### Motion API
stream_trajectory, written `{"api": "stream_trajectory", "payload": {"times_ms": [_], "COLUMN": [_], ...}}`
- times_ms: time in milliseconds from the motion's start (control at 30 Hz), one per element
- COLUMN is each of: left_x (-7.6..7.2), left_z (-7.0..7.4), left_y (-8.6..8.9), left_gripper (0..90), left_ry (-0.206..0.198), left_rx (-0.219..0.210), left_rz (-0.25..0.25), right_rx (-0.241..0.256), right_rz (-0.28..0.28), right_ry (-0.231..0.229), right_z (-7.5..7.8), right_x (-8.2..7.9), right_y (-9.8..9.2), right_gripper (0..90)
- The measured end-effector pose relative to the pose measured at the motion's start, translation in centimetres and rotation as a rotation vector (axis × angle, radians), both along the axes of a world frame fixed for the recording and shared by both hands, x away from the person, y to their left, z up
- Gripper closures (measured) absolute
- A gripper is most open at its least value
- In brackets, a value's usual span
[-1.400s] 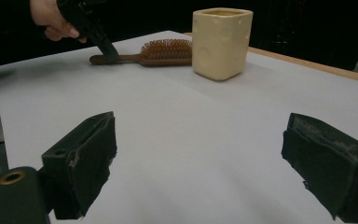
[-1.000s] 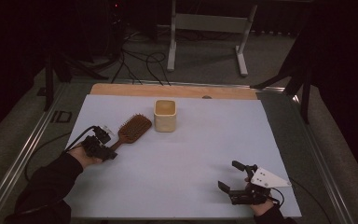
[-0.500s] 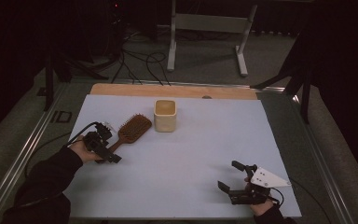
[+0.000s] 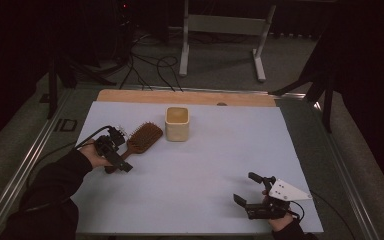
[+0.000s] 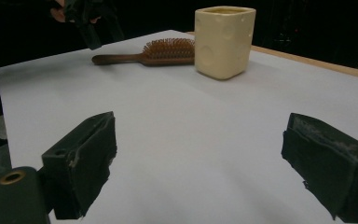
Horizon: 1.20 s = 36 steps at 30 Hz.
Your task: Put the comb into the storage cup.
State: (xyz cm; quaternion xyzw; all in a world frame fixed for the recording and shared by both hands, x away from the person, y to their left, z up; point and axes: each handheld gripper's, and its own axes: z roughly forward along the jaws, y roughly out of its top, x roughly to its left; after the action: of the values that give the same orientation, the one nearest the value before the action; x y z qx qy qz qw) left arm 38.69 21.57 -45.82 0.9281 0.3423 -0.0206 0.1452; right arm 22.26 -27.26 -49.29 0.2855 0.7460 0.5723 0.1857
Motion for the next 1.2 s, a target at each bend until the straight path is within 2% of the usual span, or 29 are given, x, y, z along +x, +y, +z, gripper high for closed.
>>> {"api": "stream_trajectory", "payload": {"times_ms": [200,600,733,833,1033,1200], "left_x": [1.0,2.1,2.5,2.8,3.4,3.9], "left_z": [0.0,-0.7,-1.1,-1.4,-1.9,-2.1], "left_y": [0.1,-0.2,-0.3,-0.4,-0.7,-0.7], "left_gripper": [0.5,0.5,0.8,4.4,14.7,19.5], "left_ry": [0.006,0.023,0.020,0.016,0.005,-0.001], "left_rx": [0.001,0.042,0.036,0.053,0.076,0.099], "left_rz": [0.020,0.023,0.040,0.039,0.072,0.092], "right_rx": [-0.001,-0.002,-0.004,-0.002,-0.002,-0.002], "right_rz": [0.002,0.004,0.004,0.006,0.006,0.006], "right_ry": [0.000,0.003,0.001,0.004,0.003,0.001], "right_z": [0.0,0.0,-0.1,-0.1,-0.1,-0.1], "right_x": [0.0,0.0,0.0,0.0,0.0,0.0], "right_y": [0.0,0.0,0.0,0.0,0.0,0.0], "right_gripper": [9.7,9.7,9.7,9.7,9.7,9.7]}}
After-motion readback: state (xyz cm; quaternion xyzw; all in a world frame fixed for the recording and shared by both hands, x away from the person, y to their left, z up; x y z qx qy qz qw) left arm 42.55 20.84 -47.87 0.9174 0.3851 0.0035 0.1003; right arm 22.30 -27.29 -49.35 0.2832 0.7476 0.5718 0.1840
